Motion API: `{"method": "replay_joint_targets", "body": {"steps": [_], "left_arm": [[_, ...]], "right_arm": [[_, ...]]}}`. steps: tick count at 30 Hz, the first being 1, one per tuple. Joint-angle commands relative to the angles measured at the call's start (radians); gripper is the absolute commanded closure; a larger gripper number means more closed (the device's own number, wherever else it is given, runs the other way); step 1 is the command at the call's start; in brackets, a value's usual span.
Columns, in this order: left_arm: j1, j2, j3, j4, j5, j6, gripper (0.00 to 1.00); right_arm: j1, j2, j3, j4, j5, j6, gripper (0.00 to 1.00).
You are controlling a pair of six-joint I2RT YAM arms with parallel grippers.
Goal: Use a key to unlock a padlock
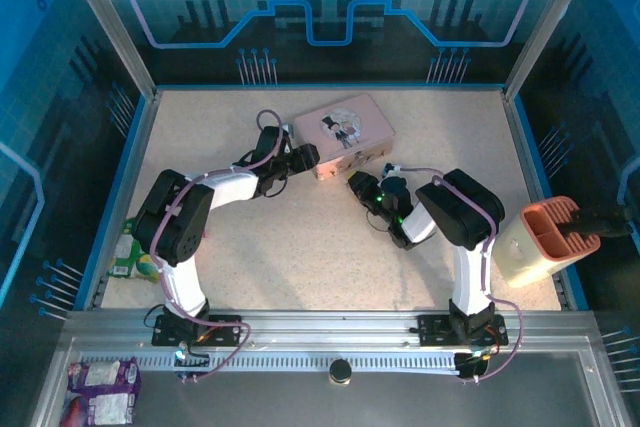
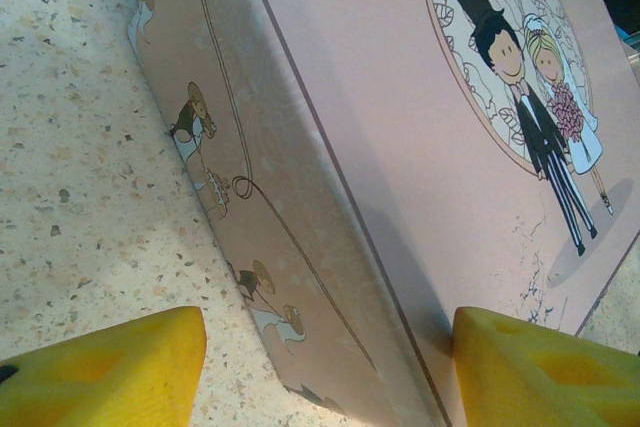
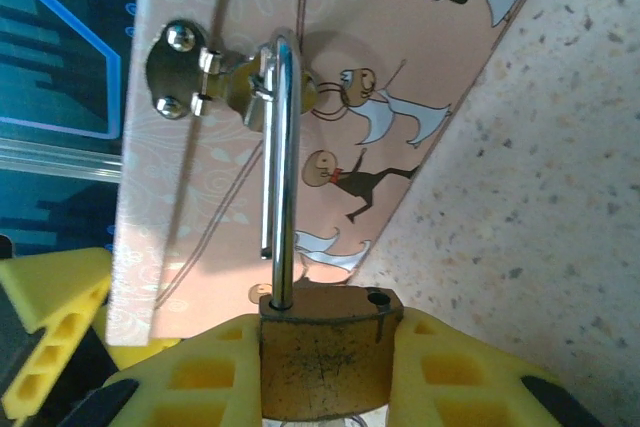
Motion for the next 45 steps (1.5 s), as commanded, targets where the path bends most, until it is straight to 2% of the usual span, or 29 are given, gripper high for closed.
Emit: {"method": "replay_joint_targets", "body": {"steps": [1,12,15,29,36,40,45], "left_arm": [[-0.002,0.033,-0.022,-0.084,-0.042,-0.004,0.34],[-0.01,0.043,-0.009,-0.093,-0.048,-0.014,0.35],[-0.01,0.04,-0.008,-0.096,-0.053,-0.012,0.35],[-0.013,0.045,0.014,-0.111,-0.047,-0.015,0.35],[-0.016,-0.095,-0.037,-0.105,-0.056,-0.025,0.34],[-0.032,-0.121,0.001,-0.148,-0.053,-0.009,0.33],[-0.079,-0.081,0.128,-0.246,-0.123,0.008,0.31]], "right_arm": [[-0.035,0.011,0.034,0.085,-0.007,0.062,1.0],[-0.09,-0.044,0.056,-0.097,-0.009,0.058,1.0],[-0.12,-0.017,0.056,-0.054,-0.039,0.077,1.0],[-0.18,0.001,0.125,-0.063,-0.123,0.069,0.99],[-0.171,-0.028,0.088,-0.098,-0.125,0.017,0.99],[-0.225,0.011,0.11,-0.077,-0.18,0.028,1.0],[-0.218,-0.038,0.135,-0.192,-0.203,-0.03,0.99]]}}
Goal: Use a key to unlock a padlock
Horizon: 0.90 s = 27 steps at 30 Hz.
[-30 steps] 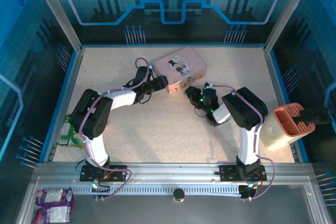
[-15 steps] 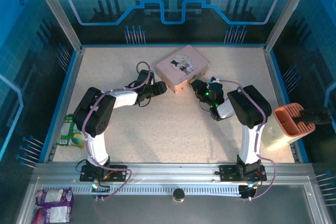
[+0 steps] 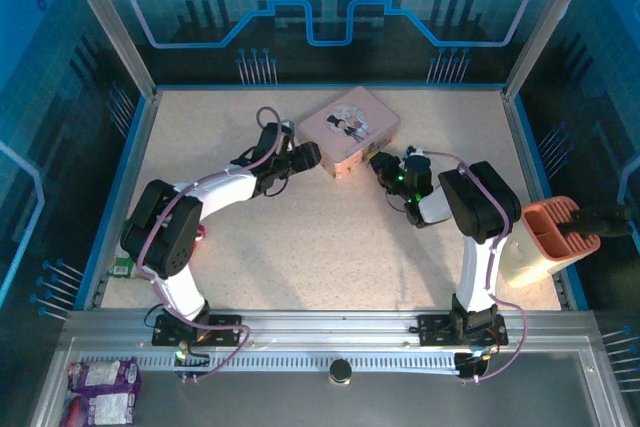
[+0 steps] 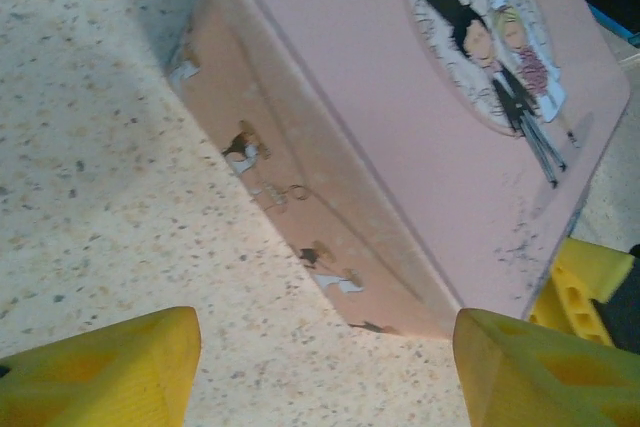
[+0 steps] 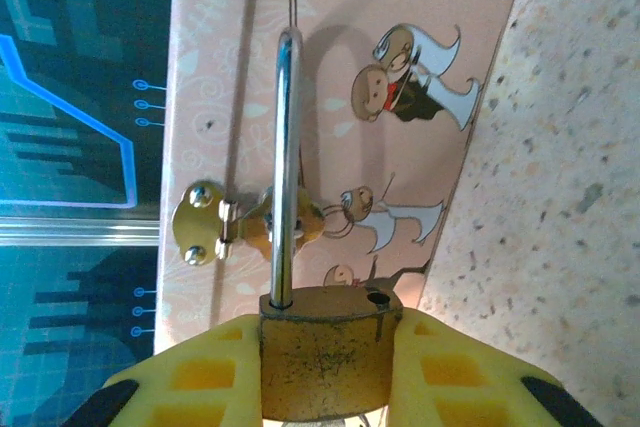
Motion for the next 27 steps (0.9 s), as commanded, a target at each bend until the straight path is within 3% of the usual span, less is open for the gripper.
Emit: {"method": "replay_joint_targets", "body": {"steps": [1,5,15,20,27], "left_arm": [[-0.036,0.031,0.112,-0.098,-0.073,0.029,0.31],[-0.085,0.087,0.259,-0.172,-0.156,0.108,0.31],[-0.201,0.396,0.732,-0.364,-0.203,0.438,0.3],[-0.239,0.466,0.782,-0.348,-0.174,0.607,0.27],[-0.241,0.522,0.805,-0.377,-0.15,0.66,0.27]], "right_arm": [[0.008,-0.039,0.023,-0.055,-0.024,-0.048,0.99],[0.048,-0.048,-0.006,-0.037,-0.018,-0.038,0.99],[0.095,-0.029,-0.105,0.078,0.019,0.005,1.0],[0.097,-0.044,-0.147,0.098,0.027,-0.007,1.0],[0.054,-0.029,-0.147,0.12,0.003,-0.005,1.0]]}}
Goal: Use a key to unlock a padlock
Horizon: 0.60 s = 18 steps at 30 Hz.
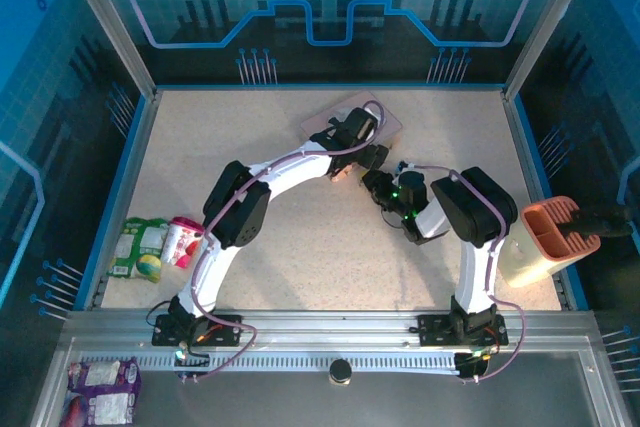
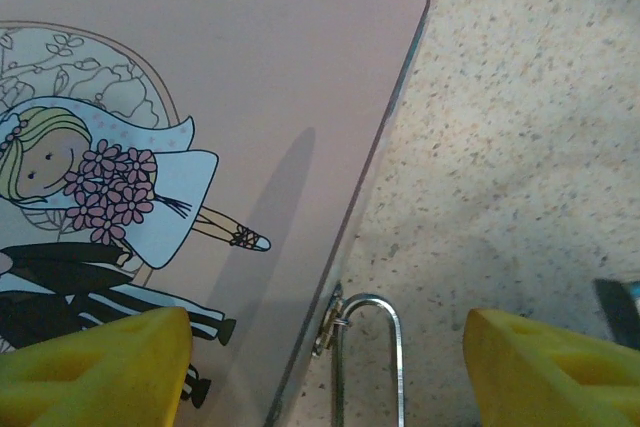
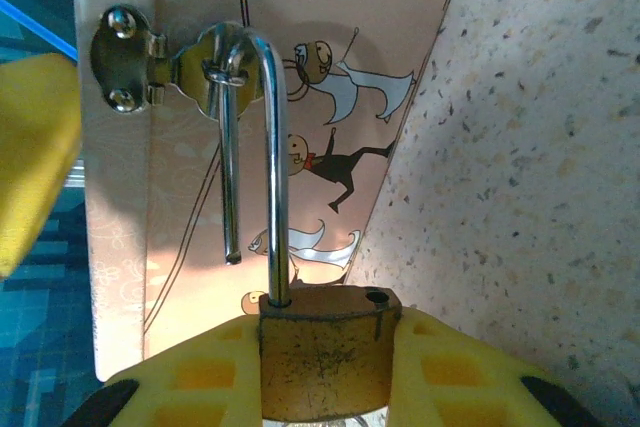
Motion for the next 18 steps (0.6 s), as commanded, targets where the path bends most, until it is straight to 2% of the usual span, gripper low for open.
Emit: {"method": "replay_joint_targets", "body": {"steps": [1,4,9,18], "left_arm": [[0.007,0.017,0.034,-0.031,-0.005,0.058,0.27],[0.019,0.009,-0.006,-0.008,0.0,0.018,0.28],[0.069,-0.042,-0.124,0.104,0.121,-0.119,0.31],[0.099,-0.044,-0.153,0.114,0.185,-0.186,0.33]], "right_arm": [[-0.03,-0.009,-0.001,0.019,-0.002,-0.006,1.0],[-0.038,-0.001,0.026,0.021,-0.008,-0.001,1.0],[-0.026,0.008,0.07,-0.002,0.016,0.008,1.0],[-0.011,0.044,0.097,0.046,0.109,0.026,1.0]]}}
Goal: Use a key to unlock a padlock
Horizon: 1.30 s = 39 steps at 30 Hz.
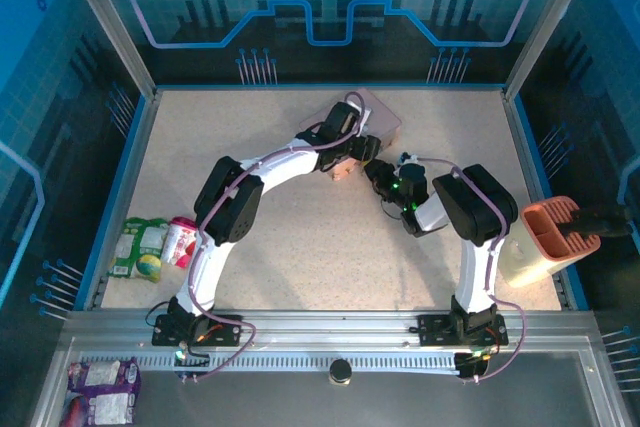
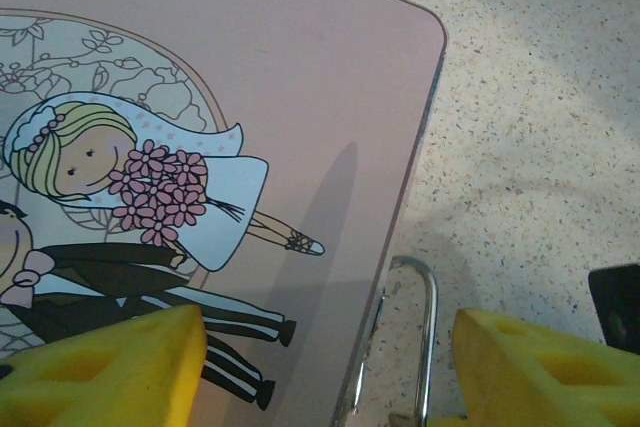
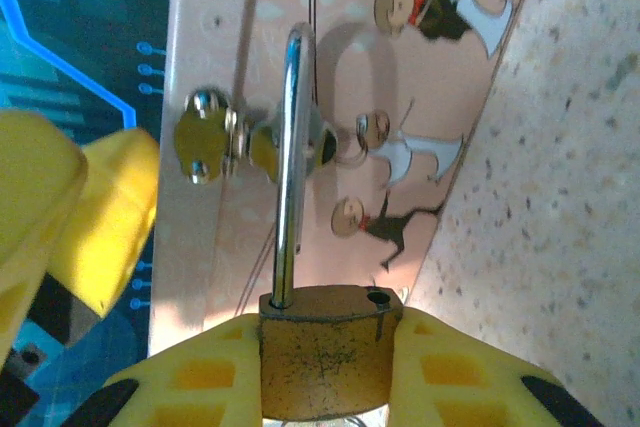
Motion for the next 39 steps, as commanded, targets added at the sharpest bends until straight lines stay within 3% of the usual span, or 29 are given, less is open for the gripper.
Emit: {"method": "replay_joint_targets", "body": {"steps": [1,16,27,33,39], "left_arm": [[0.021,-0.013,-0.054,-0.051,0.032,-0.061,0.33],[0.026,-0.016,-0.084,-0.045,0.025,-0.081,0.33],[0.031,-0.057,-0.09,-0.077,0.046,-0.135,0.33],[0.032,-0.156,-0.131,-0.103,0.065,-0.221,0.32],[0.036,-0.39,-0.349,-0.045,0.099,-0.269,0.31]], "right_arm": [[0.005,0.036,0.026,0.053,0.07,0.013,1.0],[-0.031,0.043,0.06,0.059,0.078,0.016,1.0],[-0.079,-0.046,0.002,-0.011,0.046,-0.037,1.0],[-0.105,-0.129,-0.054,-0.064,-0.042,-0.108,1.0],[-0.089,-0.317,-0.057,-0.346,-0.23,-0.288,0.99]]}}
